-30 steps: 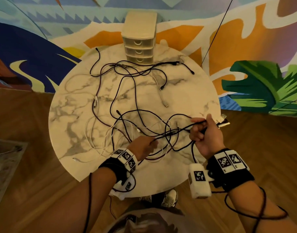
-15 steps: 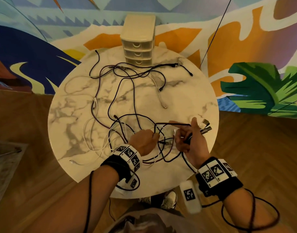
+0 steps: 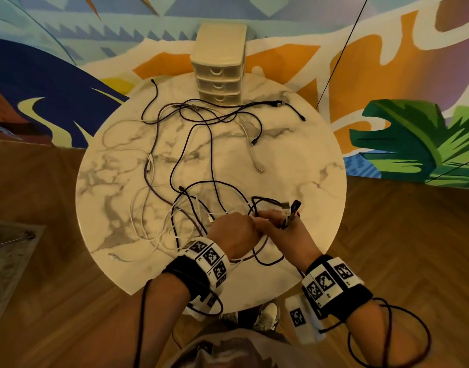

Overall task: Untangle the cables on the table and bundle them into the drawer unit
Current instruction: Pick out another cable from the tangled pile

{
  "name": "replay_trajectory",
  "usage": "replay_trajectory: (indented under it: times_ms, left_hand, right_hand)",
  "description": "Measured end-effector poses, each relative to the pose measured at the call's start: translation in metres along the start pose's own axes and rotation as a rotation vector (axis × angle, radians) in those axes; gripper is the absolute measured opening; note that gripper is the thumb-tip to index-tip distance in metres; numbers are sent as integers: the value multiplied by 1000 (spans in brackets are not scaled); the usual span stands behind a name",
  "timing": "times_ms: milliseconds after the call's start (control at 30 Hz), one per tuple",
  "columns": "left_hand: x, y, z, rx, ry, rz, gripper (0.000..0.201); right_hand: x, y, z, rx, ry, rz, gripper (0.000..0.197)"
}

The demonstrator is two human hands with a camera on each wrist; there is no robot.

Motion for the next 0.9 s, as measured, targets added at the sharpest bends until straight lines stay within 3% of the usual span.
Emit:
replay_trajectory:
  times_ms: [133, 233, 300, 433, 533, 600, 667, 767, 900]
  left_hand:
    - [8, 4, 9, -11, 80, 67, 44]
    - [9, 25, -23, 79, 19, 18, 32]
    - [3, 28, -55, 73, -12, 76, 28]
    - [-10, 4, -83, 17, 114, 287, 37]
    - [-16, 21, -90, -28, 69, 201, 40]
    - [-16, 38, -100, -3, -72, 76, 39]
    - [-15, 34, -112, 166, -203, 122, 36]
    - [-6, -2, -95, 270, -139, 380, 23]
    - [10, -23, -27, 27, 36, 312, 21]
  right_hand:
    - [-7, -7, 8, 89, 0, 101, 13]
    - [-11, -28, -1, 105, -6, 230, 20]
    - [-15, -59, -14, 18, -32, 398, 27]
    - [-25, -98, -32, -360, -140, 595, 28]
    - [-20, -73, -2, -414, -4, 548, 38]
    - [-4, -55, 25, -252, 153, 484, 46]
    - [16, -51, 40, -94, 222, 452, 49]
    - [31, -46, 31, -27, 147, 405, 54]
    - [18, -4, 4, -75, 123, 173, 47]
Point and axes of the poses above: each hand's wrist, its own x-axis away from the middle knuckle, its own y-axis out of the palm, z = x × y, the point moved 7 cm from there along -x, towards the middle knuckle, and after that the axes turned 12 degrees about -y, right-handed, at the moved point
